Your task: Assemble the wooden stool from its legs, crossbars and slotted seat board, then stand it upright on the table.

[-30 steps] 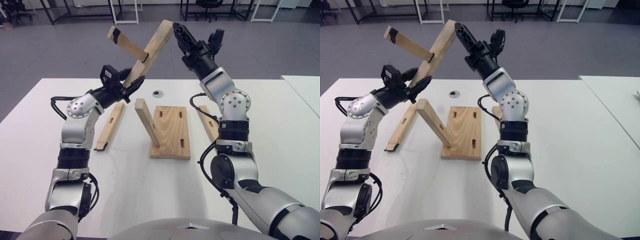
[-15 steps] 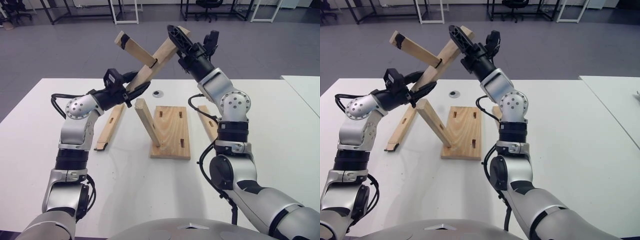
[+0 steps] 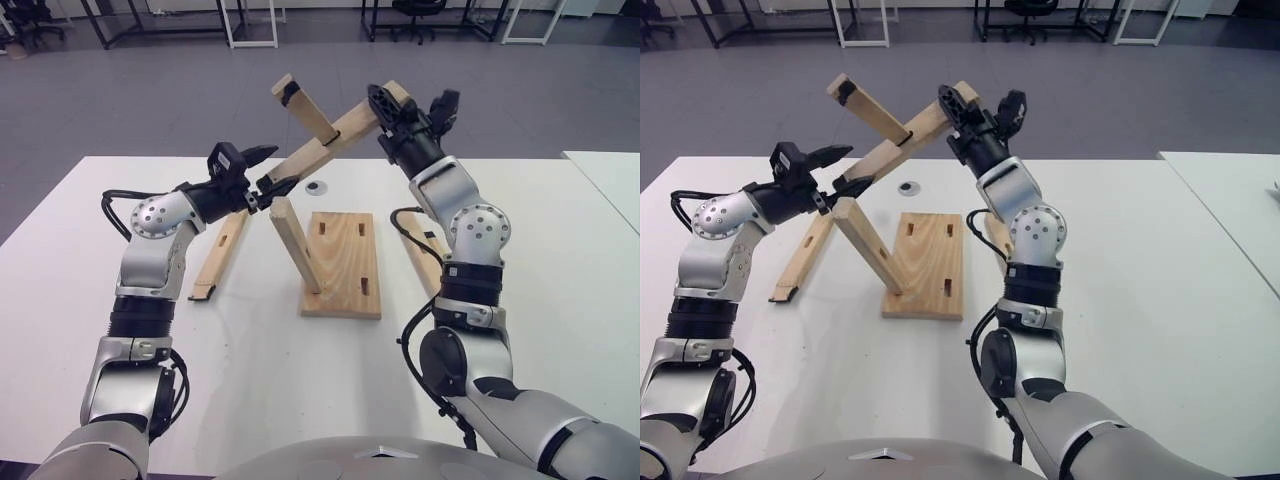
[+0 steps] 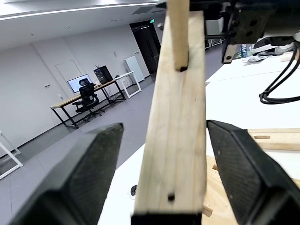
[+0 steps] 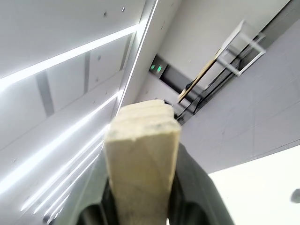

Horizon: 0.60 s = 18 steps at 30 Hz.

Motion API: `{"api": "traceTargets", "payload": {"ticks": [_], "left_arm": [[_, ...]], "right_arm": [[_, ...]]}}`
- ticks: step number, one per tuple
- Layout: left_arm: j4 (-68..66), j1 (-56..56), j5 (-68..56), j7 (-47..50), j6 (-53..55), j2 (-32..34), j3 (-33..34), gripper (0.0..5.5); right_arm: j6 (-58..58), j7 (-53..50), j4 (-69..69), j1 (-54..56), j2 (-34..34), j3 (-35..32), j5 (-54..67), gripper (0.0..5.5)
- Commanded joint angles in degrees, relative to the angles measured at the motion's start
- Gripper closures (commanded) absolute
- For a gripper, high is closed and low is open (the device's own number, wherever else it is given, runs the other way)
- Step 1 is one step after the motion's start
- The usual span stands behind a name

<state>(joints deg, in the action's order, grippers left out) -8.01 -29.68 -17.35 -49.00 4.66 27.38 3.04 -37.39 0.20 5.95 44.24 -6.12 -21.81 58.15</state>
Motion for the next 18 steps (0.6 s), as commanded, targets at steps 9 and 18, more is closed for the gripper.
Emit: {"api": "traceTargets", "payload": {"ticks": [9,18], "left_arm": [[17.7,31.3,4.9,25.2,13.2,-8.0,2.2,0.81],[19.2,32.6,13.5,25.9,22.7,-6.0,-8.7,0.81]], "right_arm": [[-10.4,-26.4,-46.0,-34.5,6.3,-0.4,-0.4,4.49],[-11.6,-34.4,-46.4,-37.1,8.1,1.4,9.2,4.49]]}}
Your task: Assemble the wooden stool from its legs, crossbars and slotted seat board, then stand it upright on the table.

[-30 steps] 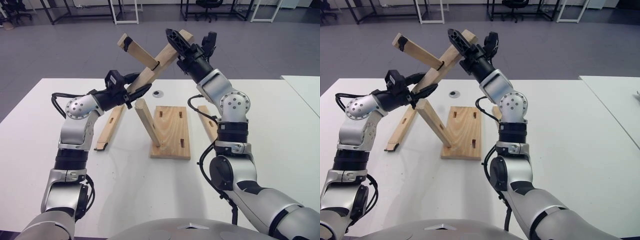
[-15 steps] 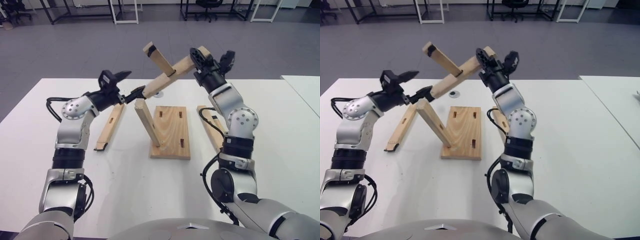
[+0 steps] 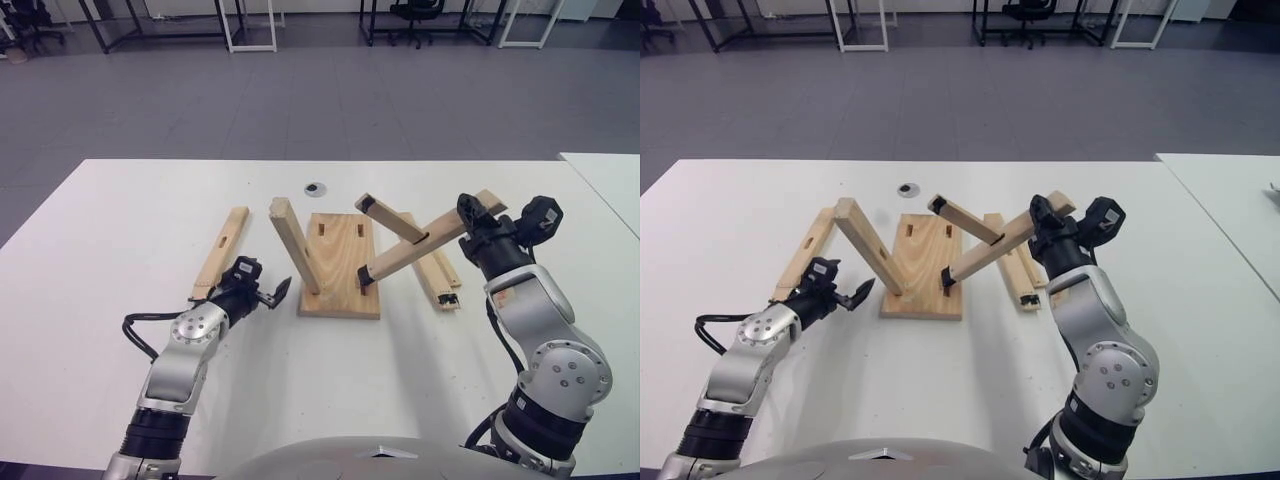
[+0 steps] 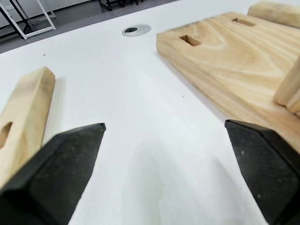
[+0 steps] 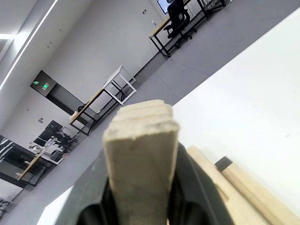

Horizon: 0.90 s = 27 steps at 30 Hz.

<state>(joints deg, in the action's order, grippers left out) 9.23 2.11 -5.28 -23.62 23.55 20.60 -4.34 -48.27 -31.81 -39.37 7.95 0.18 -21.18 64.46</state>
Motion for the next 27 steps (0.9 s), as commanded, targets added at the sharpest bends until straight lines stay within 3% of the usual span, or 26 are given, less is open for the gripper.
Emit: {"api": "traceTargets", "payload": {"ticks": [1,18,22,27], "left_arm": [[2.9,1.0,1.6,0.6,5.2,0.6,-1.7,0.81],[8.6,-1.9,0.9,-1.0,14.1,-0.1,-6.5,0.81],[9.3,-1.9,0.1,-1.2,15.0,0.3,-5.3,0.81],[9.8,-3.5,-1.2,-1.4,15.4,1.5,-1.9,0.81]], "right_arm": [[-0.8,-2.9,-1.3,-1.2,2.3,1.2,3.6,4.49],[1.7,-1.5,-3.8,-5.9,10.3,11.1,-14.7,4.49],[1.4,0.9,-3.1,-4.3,10.4,18.1,-20.1,4.49],[0.3,5.2,-1.2,-4.2,13.0,21.3,-25.4,4.49]]}}
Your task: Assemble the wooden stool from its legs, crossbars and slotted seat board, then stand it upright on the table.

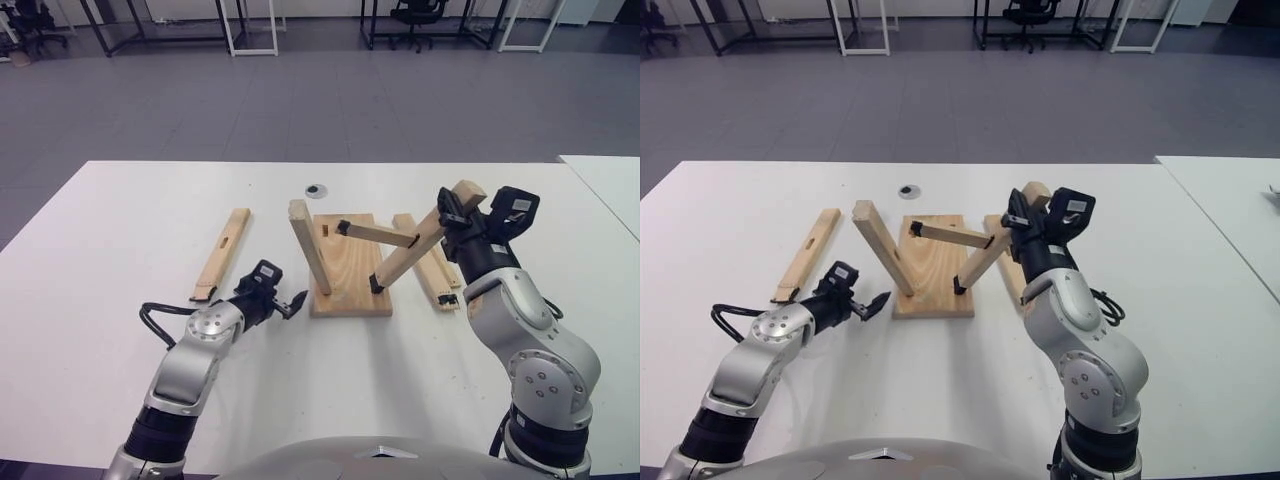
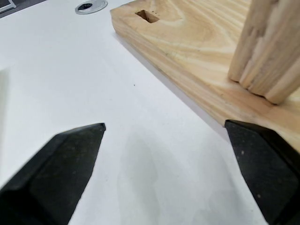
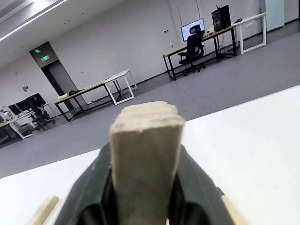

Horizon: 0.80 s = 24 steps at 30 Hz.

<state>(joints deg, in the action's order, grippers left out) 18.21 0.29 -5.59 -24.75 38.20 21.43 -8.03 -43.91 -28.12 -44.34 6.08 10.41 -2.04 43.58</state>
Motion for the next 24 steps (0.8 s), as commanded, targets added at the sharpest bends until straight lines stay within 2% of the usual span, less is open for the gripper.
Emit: {"api": "traceTargets", "payload": {"ticks": [1,3,8,12,17,24], "left_arm": [[1.2,-2.1,-1.5,0.1,1.1,0.6,3.0,0.81],[1.7,-3.5,-2.2,2.3,1.3,-0.1,6.6,0.81],[6.8,-6.9,-4.3,6.9,2.8,-2.6,12.8,0.81],[10.8,-18.2,-9.3,9.3,4.6,-5.0,17.2,0.81],[17.2,-27.2,-16.4,9.2,9.1,-7.6,14.7,0.81],[17.5,-24.0,-18.4,6.8,12.5,-3.5,10.9,0.81]], "right_arm": [[-4.4,2.5,4.0,-1.8,3.4,3.3,-5.7,4.49],[-4.3,4.8,5.3,-0.3,5.3,4.9,-8.6,4.49],[-3.3,9.4,8.8,0.5,5.8,2.9,-10.4,4.47],[-4.0,13.7,10.2,-0.2,7.1,3.7,-11.4,4.46],[-1.9,18.0,13.0,-1.0,7.0,1.2,-10.7,4.45],[-1.4,22.4,14.4,-1.2,7.1,1.2,-11.0,4.45]]}}
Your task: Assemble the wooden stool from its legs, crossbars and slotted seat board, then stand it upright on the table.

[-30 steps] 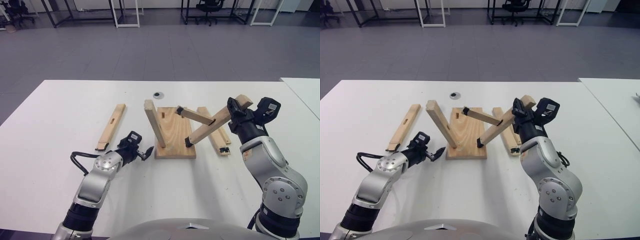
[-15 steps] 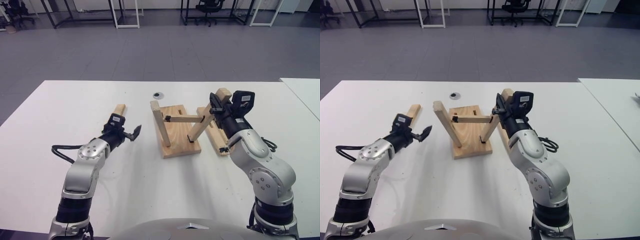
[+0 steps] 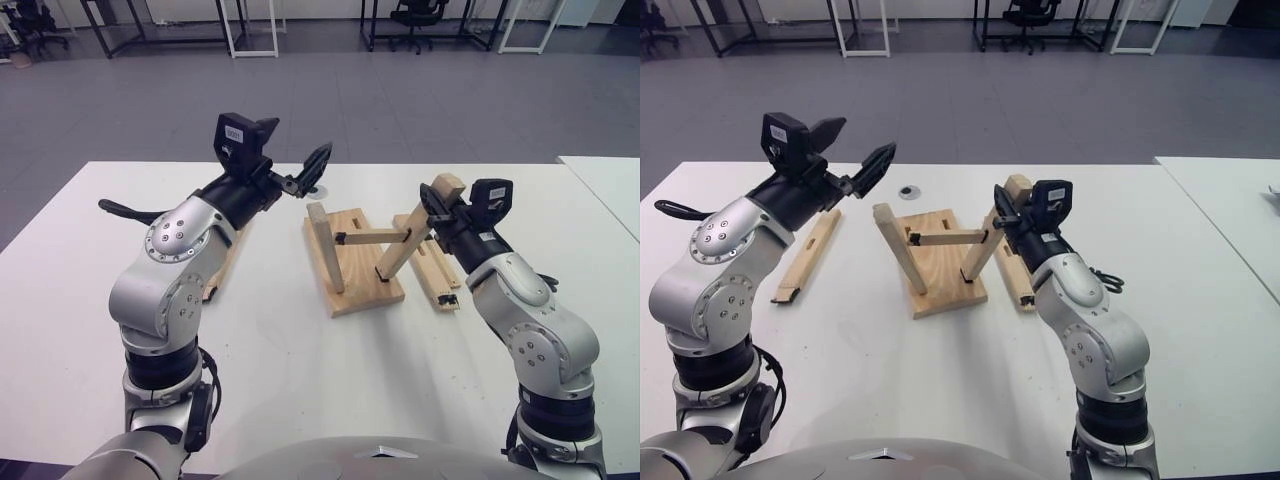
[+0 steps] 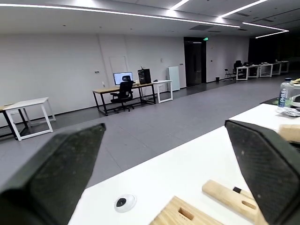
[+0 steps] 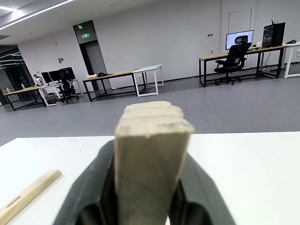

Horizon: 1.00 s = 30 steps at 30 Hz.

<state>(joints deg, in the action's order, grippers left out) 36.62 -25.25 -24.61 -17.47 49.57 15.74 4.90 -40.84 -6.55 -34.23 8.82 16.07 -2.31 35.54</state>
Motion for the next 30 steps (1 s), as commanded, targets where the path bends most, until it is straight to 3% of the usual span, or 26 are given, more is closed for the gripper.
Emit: {"api": "traceTargets", "payload": {"ticks": [1,9,23,30], "left_arm": [[-0.8,2.0,1.1,-0.7,1.3,3.1,-3.2,0.81],[-1.3,6.4,6.7,-1.3,0.1,10.3,-12.1,0.81],[-8.2,9.9,9.3,1.1,-4.9,8.7,-16.5,0.81],[-7.1,8.9,9.7,1.2,-5.8,8.4,-17.9,0.81]], "right_arm": [[-4.4,1.0,4.3,-4.1,1.4,1.7,-3.1,4.45],[-4.7,3.2,3.5,-5.6,2.3,-0.6,-1.4,4.45],[-2.7,8.4,5.2,-10.4,3.6,-1.2,-2.9,4.43],[-3.8,8.9,6.0,-8.7,7.0,4.5,-7.3,4.37]]}}
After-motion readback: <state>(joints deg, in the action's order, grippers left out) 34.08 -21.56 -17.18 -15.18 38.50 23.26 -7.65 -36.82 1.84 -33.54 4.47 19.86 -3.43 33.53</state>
